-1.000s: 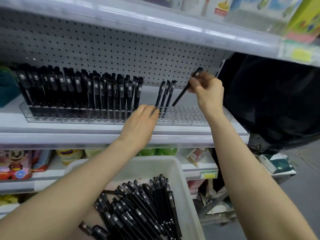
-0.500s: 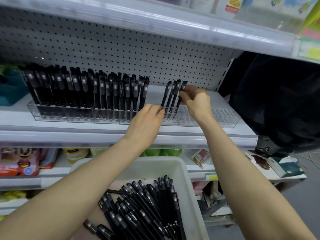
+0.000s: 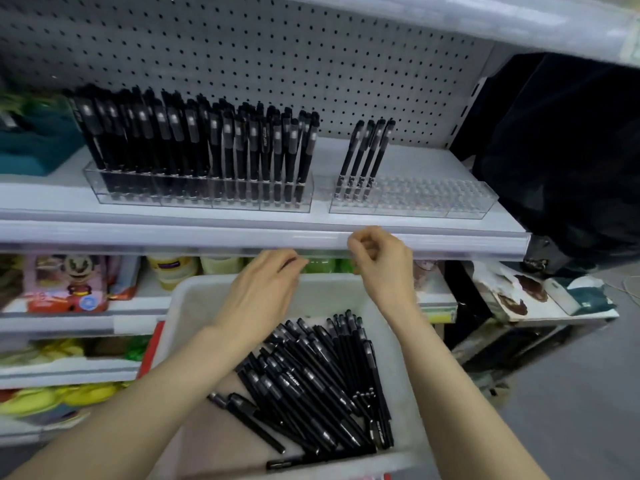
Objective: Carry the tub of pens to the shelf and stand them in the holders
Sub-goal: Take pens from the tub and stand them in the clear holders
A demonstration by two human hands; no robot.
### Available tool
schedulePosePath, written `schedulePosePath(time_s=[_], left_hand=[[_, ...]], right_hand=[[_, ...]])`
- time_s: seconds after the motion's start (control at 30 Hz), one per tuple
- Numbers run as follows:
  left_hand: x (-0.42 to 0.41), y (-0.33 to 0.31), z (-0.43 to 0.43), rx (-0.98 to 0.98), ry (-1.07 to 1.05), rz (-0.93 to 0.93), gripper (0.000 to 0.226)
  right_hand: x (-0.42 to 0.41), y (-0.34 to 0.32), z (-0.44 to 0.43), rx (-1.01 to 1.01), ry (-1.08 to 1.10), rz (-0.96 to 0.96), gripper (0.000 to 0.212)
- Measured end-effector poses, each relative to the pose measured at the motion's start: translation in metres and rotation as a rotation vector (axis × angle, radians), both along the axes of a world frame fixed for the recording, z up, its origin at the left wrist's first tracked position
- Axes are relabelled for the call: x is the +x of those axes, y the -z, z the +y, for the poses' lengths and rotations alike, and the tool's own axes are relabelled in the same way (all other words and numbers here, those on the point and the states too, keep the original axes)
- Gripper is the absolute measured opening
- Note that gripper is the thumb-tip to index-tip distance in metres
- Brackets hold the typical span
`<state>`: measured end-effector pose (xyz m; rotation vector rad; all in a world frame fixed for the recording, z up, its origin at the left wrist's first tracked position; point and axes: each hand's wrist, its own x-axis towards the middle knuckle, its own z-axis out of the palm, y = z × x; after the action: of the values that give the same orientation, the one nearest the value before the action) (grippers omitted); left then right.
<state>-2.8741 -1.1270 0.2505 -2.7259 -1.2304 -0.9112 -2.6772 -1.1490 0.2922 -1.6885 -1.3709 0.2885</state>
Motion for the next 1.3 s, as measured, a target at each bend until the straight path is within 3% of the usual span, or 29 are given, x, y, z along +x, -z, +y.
schedulePosePath(time_s=[0.17,0.37,0.67,0.8,1.0,1.2,1.3], left_hand=[[-0.017,0.035,-0.001,-0.041,-0.067,0.111,0.052],[-0.012,0.047,0.003,-0.035,-0.065,0.058,0.059],[-0.012,0.047,0.002,-0.059,-0.065,0.037,0.055],[-0.014,0.045,-0.001,-0.068,-0.064,0.054,0.057],[-0.018,0.040,-0.002,-0.078,-0.045,0.094,0.063],[-0.001,0.003,-0.008,-0.078,0.007,0.095,0.059],[0.024,-0.028,0.000,-0.007,0.042,0.072,0.059]], right_hand=[[-0.016,0.046,-0.022,-0.361,-0.031,-0.271,0.008],[-0.026,0.075,-0.034,-0.684,-0.001,-0.633,0.013],[-0.037,0.067,-0.035,-0.793,-0.104,-0.651,0.017],[-0.039,0.072,-0.035,-0.865,-0.196,-0.594,0.018],[-0.019,0.053,-0.036,-0.736,-0.183,-0.339,0.024],[0.027,-0.018,-0.026,-0.388,-0.164,0.094,0.013],[0.050,-0.062,-0.009,-0.159,-0.137,0.180,0.011]])
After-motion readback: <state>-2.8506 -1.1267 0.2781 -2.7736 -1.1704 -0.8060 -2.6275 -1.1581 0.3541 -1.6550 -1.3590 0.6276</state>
